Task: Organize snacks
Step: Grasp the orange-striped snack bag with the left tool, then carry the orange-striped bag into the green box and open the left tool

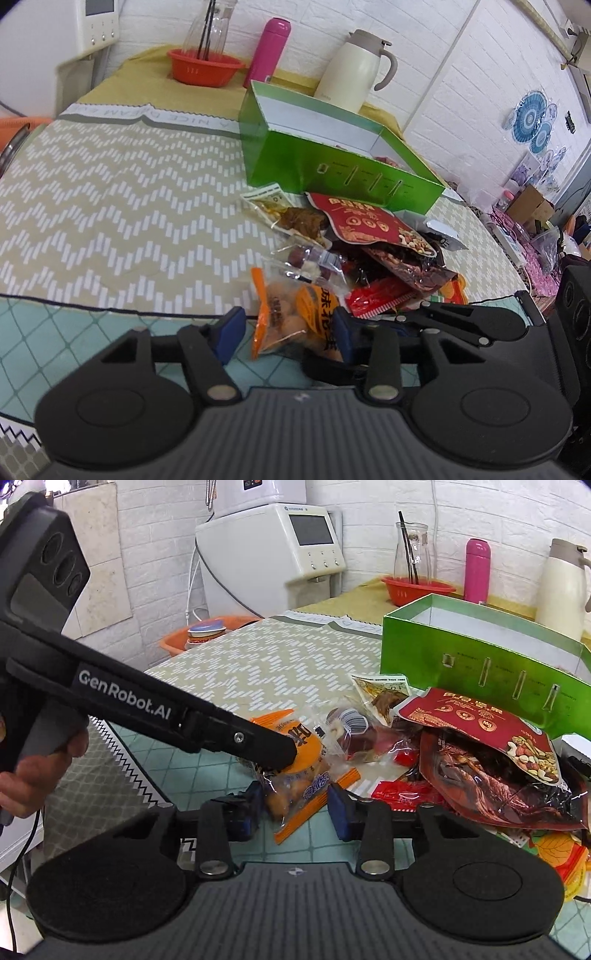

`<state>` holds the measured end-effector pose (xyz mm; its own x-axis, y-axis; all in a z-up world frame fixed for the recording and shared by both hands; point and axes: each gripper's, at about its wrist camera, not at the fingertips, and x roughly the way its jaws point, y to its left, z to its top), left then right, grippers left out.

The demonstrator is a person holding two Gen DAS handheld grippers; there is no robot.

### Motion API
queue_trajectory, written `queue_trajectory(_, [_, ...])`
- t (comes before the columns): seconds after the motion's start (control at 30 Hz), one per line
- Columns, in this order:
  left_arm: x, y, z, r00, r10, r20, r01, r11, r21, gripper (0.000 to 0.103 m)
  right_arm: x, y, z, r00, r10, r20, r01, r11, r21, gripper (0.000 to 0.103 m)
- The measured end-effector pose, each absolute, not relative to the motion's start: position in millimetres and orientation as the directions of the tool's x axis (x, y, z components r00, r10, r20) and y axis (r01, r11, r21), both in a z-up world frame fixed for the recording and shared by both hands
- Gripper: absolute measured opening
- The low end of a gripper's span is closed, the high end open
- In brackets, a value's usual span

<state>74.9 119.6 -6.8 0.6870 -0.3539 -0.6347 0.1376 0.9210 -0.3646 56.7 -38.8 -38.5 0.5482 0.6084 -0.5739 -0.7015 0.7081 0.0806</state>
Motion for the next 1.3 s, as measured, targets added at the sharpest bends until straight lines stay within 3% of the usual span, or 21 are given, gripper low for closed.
queue_trajectory(0.17, [72, 116, -6, 0.688, -0.339, -0.642, 0.145, 0.931, -0.336, 0.034, 57, -40, -40, 0.55, 0.619, -0.56, -0.699, 0.708, 0.096, 0.073])
queue_trajectory(0.4, [59, 104, 0, 0.705, -0.313, -0.637, 0.148, 0.943, -0.299, 0.033, 49, -43, -35, 0.546, 0.621, -0.561, -0.711, 0.699, 0.081, 0.051])
queue_trajectory(0.47, [50, 98, 9, 0.715, -0.31, -0.627, 0.168, 0.946, -0.276, 0.033, 42, -48, -29, 0.542, 0.628, -0.559, -0.718, 0.692, 0.081, 0.05])
queue_trajectory(0.7, [45, 83, 60, 0.802, -0.324, -0.501, 0.232, 0.943, -0.237, 0.033, 36, -72, 16, 0.618, 0.651, -0.441, -0.708, 0.704, 0.046, 0.049])
queue_trajectory(1.0, [120, 67, 96, 0.865, -0.33, -0.378, 0.259, 0.939, -0.225, 0.033, 100, -88, 51, 0.743, 0.592, -0.312, -0.611, 0.79, 0.043, 0.049])
queue_trajectory(1.3, [209, 62, 79, 0.842, -0.36, -0.401, 0.255, 0.922, -0.291, 0.033, 176, -99, 39, 0.766, 0.543, -0.344, -0.538, 0.835, 0.121, 0.05])
